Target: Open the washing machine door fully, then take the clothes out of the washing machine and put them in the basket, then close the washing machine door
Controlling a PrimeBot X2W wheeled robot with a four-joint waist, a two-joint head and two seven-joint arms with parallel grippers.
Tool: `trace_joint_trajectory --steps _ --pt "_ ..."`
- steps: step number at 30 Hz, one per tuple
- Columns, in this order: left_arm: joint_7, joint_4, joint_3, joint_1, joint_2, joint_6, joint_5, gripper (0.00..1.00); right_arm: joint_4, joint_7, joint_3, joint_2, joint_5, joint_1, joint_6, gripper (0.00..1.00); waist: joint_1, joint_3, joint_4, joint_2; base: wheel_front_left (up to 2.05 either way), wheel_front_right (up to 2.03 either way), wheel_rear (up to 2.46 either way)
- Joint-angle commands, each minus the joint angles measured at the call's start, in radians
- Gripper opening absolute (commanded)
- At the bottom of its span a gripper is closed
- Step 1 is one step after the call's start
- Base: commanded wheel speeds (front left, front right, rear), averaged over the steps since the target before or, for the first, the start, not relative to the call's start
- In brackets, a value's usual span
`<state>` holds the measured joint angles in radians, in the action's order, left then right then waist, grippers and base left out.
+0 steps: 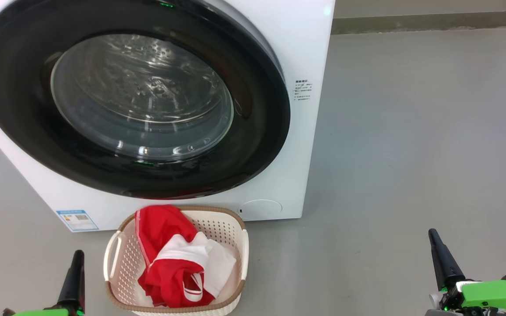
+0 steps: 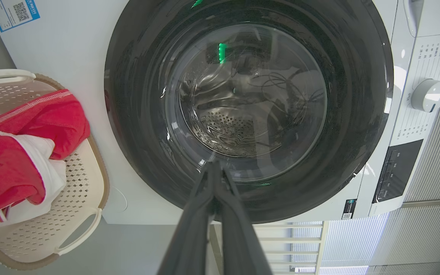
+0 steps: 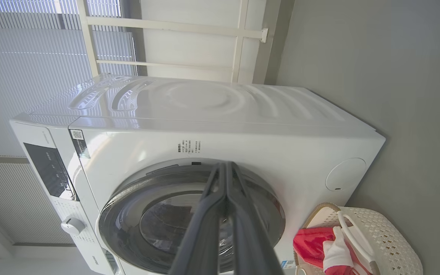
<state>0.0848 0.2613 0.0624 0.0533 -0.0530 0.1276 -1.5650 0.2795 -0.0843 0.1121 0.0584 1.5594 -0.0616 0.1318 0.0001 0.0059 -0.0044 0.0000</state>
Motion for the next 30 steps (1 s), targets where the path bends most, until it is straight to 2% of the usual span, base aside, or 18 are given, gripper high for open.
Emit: trace_joint_trajectory --steps 1,4,30 --pt "0.011 -0.017 0.037 0.049 -0.008 0.003 -0.028 0.0 -0.033 -0.01 -0.015 0.002 0.031 -0.044 -0.001 0.0 0.0 -0.001 0.002 0.0 0.0 0.0 0.0" --pt "0.02 -0.016 0.04 0.054 -0.006 0.003 -0.053 0.0 -0.035 -0.019 -0.011 0.002 0.06 -0.045 -0.001 0.0 -0.0001 -0.003 0.004 0.0 0.0 0.0 0.0" --pt "0.023 -0.016 0.044 0.054 -0.003 0.003 -0.05 0.0 -0.035 -0.022 -0.007 -0.001 0.056 -0.045 -0.001 0.0 -0.0001 -0.003 0.004 0.0 0.0 0.0 0.0"
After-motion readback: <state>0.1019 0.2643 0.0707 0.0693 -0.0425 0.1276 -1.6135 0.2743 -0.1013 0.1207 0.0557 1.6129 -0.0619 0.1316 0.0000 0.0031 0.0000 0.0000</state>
